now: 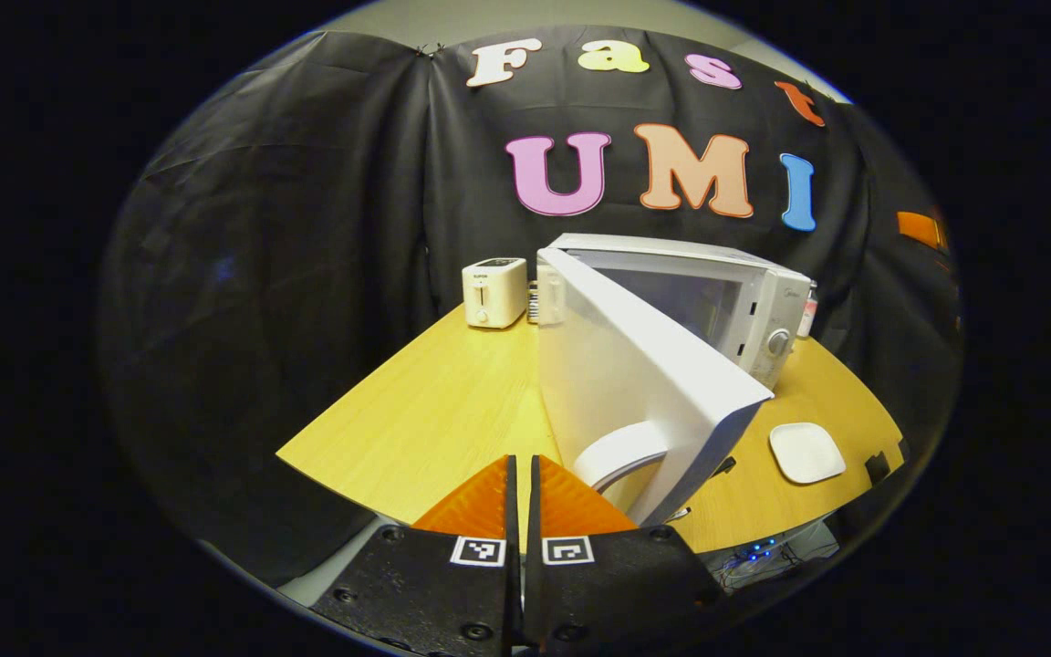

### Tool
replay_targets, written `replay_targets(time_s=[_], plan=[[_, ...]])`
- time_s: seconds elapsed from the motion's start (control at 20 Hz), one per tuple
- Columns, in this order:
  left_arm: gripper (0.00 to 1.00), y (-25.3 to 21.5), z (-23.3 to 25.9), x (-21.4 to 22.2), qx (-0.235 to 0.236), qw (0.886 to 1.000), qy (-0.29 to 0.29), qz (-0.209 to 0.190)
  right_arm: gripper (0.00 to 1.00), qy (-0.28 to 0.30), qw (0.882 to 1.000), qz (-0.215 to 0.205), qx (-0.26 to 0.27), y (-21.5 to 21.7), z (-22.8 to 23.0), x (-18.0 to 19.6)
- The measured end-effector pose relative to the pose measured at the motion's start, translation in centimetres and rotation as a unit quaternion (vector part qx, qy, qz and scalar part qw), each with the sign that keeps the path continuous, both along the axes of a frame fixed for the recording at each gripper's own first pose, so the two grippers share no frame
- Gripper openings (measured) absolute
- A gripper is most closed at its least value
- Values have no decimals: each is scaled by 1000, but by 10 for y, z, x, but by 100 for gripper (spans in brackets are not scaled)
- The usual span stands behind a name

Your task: Open the microwave oven with the left hand, put the food in, and close the microwave oven.

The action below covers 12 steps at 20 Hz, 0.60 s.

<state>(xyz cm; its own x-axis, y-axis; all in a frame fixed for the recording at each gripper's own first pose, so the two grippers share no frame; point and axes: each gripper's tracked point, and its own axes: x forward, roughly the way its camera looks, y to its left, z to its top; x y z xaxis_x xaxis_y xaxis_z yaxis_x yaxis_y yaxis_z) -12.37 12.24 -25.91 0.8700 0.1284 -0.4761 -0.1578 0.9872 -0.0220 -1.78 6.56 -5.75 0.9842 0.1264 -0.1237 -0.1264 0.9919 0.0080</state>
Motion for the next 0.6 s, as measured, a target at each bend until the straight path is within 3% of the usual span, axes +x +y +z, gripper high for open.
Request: replay_targets(time_s=[0.6], plan=[[1,-99,2,72,34,992,-27,-120,85,2,999,-43,-7,-40,2,-9]])
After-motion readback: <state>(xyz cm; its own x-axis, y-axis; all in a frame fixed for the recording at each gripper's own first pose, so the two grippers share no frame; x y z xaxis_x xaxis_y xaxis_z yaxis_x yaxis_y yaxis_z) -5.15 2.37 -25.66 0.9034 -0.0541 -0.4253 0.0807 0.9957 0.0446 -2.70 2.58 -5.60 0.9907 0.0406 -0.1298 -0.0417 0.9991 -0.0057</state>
